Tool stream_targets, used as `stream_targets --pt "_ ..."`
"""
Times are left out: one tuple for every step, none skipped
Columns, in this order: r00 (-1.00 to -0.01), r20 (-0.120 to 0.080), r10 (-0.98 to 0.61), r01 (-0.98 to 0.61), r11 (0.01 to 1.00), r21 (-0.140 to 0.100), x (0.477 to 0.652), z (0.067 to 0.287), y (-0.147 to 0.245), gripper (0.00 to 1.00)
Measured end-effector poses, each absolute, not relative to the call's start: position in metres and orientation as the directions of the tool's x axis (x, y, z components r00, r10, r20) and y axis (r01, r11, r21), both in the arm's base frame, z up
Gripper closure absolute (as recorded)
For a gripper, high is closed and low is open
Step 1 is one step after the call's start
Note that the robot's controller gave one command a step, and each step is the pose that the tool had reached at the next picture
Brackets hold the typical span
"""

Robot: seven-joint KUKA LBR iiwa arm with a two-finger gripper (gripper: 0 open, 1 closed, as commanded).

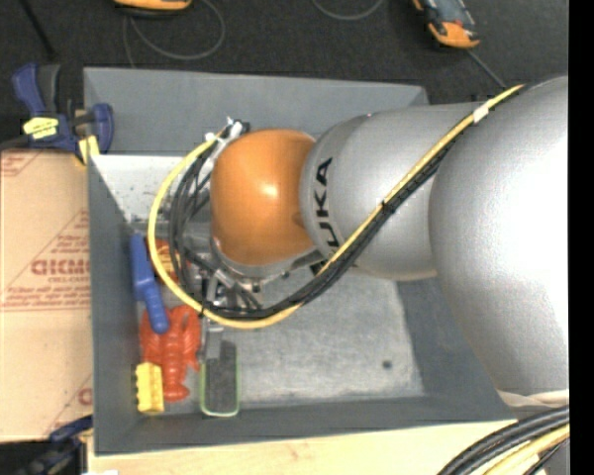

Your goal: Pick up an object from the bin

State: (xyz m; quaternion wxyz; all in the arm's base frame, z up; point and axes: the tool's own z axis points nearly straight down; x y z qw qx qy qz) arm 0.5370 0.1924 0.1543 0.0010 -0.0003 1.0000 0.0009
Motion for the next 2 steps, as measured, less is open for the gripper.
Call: stream_targets --pt "-0.998 0.002 -0.059 -0.059 0.998 0.001 0.552 0.163 0.184 0.00" --pt "-0.994 -0.005 -0.107 -0.107 0.994 0.000 0.568 0.176 0.148 0.00"
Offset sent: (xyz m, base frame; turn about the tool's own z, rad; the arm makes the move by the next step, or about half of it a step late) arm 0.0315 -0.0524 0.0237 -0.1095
